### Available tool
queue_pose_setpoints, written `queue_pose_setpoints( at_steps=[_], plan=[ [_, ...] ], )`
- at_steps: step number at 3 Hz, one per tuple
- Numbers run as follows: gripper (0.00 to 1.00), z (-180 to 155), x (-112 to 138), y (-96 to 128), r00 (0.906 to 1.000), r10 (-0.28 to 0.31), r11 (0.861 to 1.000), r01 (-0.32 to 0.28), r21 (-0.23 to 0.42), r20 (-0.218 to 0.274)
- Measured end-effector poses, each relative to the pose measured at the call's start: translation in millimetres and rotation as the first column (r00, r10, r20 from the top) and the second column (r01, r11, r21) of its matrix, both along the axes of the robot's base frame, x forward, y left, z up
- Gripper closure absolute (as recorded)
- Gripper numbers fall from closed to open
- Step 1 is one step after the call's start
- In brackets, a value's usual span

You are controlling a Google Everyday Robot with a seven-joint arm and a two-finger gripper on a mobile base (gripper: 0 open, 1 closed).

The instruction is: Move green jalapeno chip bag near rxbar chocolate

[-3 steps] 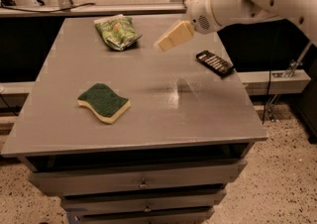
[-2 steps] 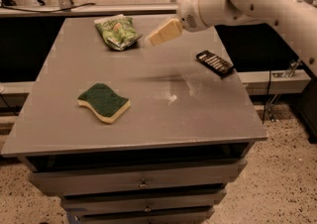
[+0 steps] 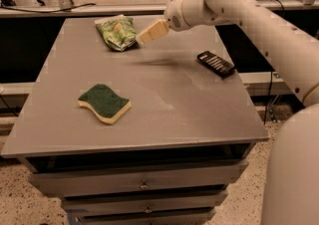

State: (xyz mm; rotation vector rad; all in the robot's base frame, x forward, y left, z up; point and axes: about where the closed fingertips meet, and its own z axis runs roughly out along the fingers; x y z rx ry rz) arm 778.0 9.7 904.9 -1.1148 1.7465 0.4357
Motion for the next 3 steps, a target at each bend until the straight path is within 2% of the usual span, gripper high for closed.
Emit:
queue_pose_setpoints(
  at_steps=[3],
  plan=[
    [0.00,-34,62,35,0.9989,-0.009,1.000,0.009,0.011,-0.045]
  ],
)
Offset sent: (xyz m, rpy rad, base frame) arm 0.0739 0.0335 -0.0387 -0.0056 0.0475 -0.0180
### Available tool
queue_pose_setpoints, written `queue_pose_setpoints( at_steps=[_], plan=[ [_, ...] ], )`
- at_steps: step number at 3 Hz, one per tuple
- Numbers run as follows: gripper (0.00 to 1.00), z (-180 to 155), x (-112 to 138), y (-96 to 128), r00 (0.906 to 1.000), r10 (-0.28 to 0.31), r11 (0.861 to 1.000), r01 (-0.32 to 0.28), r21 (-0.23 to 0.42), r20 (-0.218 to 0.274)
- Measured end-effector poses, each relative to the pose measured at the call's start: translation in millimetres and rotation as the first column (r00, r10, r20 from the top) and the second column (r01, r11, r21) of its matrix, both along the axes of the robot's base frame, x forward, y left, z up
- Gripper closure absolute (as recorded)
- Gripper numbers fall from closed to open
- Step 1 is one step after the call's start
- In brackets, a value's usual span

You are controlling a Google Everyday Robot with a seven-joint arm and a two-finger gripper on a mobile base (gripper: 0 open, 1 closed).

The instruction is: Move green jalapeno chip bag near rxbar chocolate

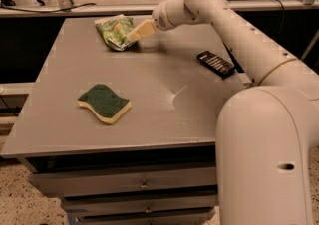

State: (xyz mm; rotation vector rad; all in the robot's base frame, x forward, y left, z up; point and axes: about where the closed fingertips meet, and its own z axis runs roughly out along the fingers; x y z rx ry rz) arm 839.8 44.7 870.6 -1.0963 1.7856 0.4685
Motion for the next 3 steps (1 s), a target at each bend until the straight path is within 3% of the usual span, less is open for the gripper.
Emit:
queue_pose_setpoints(
  at_steps=[1,3],
  plan=[
    [0.00,6,-2,19,0.9991,0.040,0.999,-0.039,0.031,-0.012],
    [0.00,-10,-34,62,0.9847,0.148,0.988,-0.145,0.047,-0.091]
  ],
)
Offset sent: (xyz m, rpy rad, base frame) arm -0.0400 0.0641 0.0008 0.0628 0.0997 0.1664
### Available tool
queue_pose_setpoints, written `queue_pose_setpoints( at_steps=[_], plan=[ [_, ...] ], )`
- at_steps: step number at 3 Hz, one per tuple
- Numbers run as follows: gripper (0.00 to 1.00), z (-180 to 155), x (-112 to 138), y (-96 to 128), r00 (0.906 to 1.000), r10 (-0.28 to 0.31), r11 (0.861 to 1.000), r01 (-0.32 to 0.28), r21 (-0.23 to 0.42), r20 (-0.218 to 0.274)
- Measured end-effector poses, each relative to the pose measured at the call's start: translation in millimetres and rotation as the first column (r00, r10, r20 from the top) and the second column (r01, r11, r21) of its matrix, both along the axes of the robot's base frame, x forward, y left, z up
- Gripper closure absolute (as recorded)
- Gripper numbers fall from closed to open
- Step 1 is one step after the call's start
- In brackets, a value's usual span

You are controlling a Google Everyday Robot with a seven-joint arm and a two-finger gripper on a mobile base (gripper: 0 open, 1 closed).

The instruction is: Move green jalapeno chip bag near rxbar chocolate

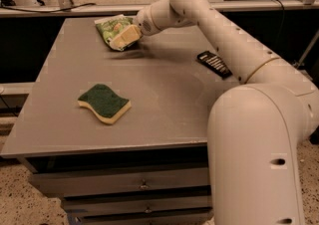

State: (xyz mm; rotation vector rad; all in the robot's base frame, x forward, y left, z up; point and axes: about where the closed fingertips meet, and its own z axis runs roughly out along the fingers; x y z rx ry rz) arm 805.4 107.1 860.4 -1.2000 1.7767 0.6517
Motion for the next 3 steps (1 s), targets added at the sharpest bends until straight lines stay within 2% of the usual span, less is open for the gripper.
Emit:
queue_pose_setpoints(
  at_steps=[1,3],
  plan=[
    [0.18,-10,-11,11,0.9993,0.029,1.000,-0.029,-0.011,-0.023],
    [0.65,-8,-22,10,0.9993,0.028,1.000,-0.029,-0.008,-0.024]
  ],
)
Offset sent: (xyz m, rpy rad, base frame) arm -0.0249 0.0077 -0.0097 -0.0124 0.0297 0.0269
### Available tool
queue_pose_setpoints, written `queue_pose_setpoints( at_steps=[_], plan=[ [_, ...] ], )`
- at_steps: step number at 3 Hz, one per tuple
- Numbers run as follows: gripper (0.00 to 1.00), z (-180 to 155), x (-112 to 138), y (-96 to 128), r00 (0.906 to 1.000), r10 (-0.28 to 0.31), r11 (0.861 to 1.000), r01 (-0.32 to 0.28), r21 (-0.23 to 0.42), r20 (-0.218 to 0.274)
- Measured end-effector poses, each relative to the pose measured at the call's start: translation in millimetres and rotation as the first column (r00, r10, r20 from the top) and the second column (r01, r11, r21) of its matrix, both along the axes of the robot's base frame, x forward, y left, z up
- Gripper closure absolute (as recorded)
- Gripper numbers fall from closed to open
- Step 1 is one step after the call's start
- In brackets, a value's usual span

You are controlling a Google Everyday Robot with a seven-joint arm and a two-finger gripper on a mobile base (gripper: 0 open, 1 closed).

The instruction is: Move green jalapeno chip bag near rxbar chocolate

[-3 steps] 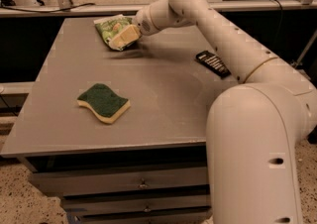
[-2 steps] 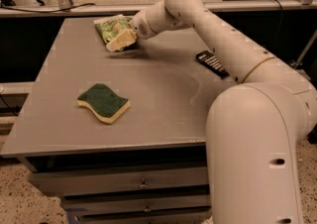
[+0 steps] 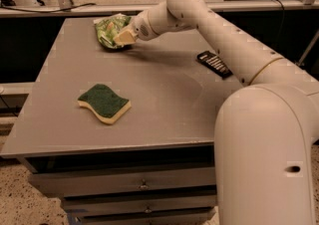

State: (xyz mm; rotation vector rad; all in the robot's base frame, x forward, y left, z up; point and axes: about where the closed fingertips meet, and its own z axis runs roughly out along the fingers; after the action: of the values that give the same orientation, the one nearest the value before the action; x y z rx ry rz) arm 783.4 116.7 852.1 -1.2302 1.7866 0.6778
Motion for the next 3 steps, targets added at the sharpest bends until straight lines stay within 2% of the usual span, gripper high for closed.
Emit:
queue_pose_setpoints(
  at_steps=[1,2,3],
  plan=[
    [0.88,7,-4,-5,0.9999,-0.008,1.000,0.008,0.006,0.014],
    [1.00,15,-6,-14,0.9992,-0.022,1.000,0.021,0.008,0.034],
    [1.00,23,-8,-30,0.9973,-0.042,0.999,0.042,-0.004,0.061]
  ],
)
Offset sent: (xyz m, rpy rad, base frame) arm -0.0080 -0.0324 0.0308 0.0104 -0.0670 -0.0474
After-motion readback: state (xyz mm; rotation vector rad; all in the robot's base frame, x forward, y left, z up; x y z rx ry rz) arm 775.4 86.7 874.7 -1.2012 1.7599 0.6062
